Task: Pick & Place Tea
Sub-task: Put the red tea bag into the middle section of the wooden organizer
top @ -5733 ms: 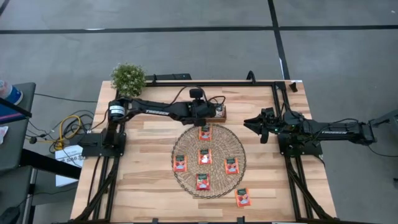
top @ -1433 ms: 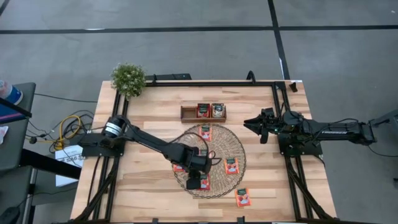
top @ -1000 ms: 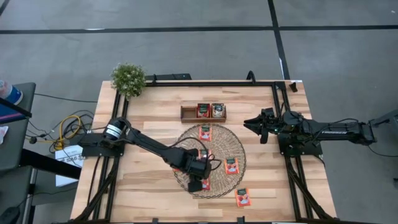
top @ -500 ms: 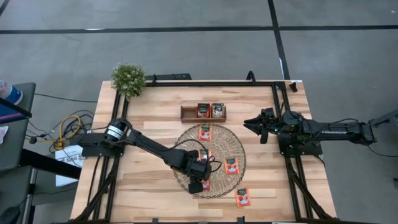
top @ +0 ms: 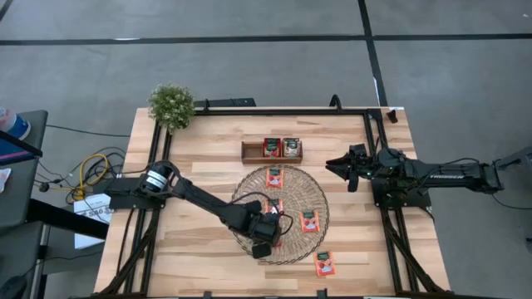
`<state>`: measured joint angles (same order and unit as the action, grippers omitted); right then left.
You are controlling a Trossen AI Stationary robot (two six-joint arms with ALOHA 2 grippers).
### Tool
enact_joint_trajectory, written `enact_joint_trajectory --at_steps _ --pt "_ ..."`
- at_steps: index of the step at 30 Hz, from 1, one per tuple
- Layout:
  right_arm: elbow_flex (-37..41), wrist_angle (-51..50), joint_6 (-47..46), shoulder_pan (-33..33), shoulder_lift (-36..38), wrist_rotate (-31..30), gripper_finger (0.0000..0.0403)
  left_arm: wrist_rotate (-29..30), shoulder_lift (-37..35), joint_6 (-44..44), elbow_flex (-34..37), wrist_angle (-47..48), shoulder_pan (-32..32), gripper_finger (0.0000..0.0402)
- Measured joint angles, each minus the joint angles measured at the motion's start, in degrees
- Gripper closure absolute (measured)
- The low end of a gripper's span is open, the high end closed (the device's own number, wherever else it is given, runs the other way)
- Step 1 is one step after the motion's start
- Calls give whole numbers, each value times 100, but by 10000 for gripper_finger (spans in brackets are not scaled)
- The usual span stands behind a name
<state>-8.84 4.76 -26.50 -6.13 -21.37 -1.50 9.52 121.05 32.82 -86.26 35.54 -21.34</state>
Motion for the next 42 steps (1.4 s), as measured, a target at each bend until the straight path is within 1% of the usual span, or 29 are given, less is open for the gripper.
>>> enact_joint_trajectory --at_steps 8,11,18,24,28,42 --pt "0 4 0 1 0 -1 305 22 0 20 0 19 -33 299" --pt "0 4 0 2 0 -1 305 42 0 19 0 16 -33 315" --pt "0 2 0 1 0 -1 305 92 0 19 0 14 -31 368" --pt "0 1 0 2 0 -1 305 94 0 17 0 10 -33 394" --pt "0 1 0 1 0 -1 305 98 0 15 0 -8 -33 401" --pt "0 0 2 0 0 0 305 -9 -92 3 7 15 -42 401"
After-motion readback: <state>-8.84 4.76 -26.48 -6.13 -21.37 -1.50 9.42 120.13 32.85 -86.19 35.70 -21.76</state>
